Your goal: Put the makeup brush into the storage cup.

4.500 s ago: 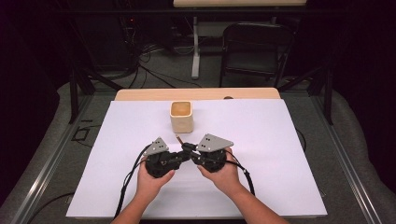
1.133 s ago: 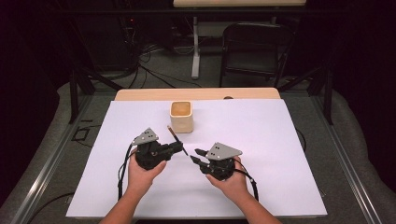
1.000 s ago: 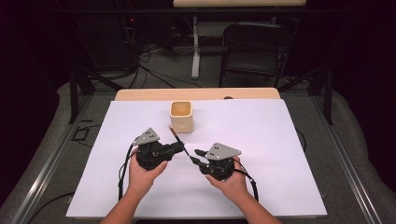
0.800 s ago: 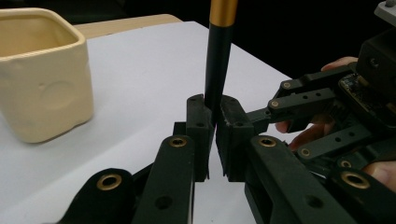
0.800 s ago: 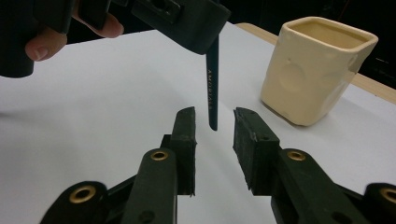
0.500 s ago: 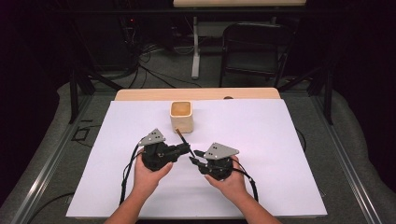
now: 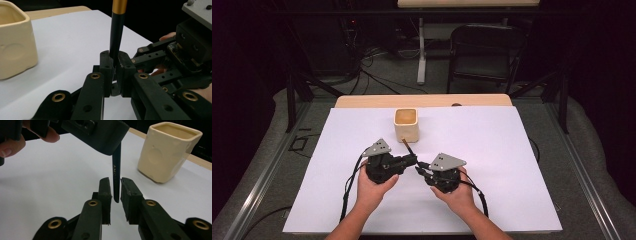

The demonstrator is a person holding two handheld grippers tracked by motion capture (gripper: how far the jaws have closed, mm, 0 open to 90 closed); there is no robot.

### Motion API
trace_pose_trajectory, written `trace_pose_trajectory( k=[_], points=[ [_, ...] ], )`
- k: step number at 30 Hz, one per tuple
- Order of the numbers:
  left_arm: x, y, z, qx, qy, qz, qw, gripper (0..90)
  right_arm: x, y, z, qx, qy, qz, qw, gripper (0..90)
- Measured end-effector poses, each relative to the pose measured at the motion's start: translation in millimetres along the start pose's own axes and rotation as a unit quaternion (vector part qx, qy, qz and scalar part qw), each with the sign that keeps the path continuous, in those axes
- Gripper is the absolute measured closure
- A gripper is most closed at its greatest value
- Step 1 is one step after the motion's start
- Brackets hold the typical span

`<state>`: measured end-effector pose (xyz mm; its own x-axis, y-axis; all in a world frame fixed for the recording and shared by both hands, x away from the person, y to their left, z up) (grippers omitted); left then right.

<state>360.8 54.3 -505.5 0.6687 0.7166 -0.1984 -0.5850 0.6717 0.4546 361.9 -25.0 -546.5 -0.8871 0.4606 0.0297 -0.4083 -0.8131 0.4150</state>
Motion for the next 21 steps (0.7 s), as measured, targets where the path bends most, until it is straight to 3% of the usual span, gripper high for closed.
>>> trace_pose_trajectory(
  k=[21],
  points=[
    [0.2,-0.4,0.2,-0.001,0.004,0.0,1.0,84.1,0.3,1.1,0.4,0.0,0.002,0.0,1.0,85.0]
  ],
)
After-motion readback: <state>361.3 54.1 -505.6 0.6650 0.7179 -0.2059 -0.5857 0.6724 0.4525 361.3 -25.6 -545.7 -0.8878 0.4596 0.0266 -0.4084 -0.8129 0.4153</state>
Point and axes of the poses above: each handheld gripper's, and its own axes: y roughly backward along the jaws, z roughly out of its top, x roughly to its left, the point moved 9 cm from there along -y, roughly forward along the jaws, and after that the axes turned 11 degrees about z, right-handed, at the moved point
